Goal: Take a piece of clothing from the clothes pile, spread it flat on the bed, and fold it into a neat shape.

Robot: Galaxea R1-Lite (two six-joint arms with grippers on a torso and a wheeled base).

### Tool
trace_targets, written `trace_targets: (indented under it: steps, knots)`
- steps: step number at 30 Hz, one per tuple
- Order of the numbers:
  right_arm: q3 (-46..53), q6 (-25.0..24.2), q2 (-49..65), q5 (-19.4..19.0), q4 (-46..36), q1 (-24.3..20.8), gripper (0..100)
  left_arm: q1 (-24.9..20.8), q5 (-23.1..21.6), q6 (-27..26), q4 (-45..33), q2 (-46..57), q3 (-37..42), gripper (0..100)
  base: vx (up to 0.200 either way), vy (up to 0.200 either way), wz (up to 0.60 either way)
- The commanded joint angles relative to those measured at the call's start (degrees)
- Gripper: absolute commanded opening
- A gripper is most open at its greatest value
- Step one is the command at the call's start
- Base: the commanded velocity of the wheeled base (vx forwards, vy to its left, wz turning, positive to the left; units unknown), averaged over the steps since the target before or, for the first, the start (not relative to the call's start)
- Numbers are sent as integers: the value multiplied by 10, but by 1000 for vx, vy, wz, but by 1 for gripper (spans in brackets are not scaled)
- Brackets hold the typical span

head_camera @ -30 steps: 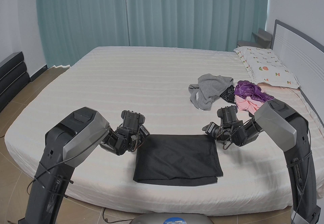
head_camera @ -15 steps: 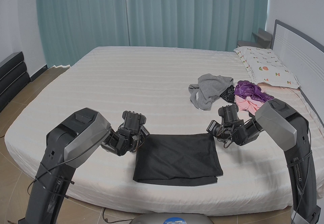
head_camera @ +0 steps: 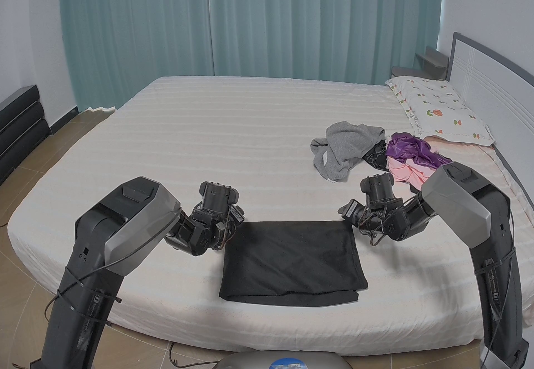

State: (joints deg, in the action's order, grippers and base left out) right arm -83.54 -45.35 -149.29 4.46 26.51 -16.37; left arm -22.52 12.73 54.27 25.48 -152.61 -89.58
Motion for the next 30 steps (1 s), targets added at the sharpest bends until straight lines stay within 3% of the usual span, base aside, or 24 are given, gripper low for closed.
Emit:
trace_targets:
  steps: [1,4,10,16,20,30]
  knots:
    - [65,6,52,-13,2,3,100,5,0,22,0,8,3,100,0,0,0]
    - [153,29,90,-47,52,4,100,12,-8,73,-1,28,7,100,0,0,0]
    - [366,96,162,-109,202,5,100,32,-41,111,0,75,56,100,0,0,0]
    - [492,131,179,-120,270,-3,100,44,-85,138,1,104,90,100,0,0,0]
    - [526,128,173,-120,317,-16,100,38,-80,131,1,101,88,100,0,0,0]
    - [524,127,156,-121,322,-18,100,39,-80,130,1,101,85,100,0,0,0]
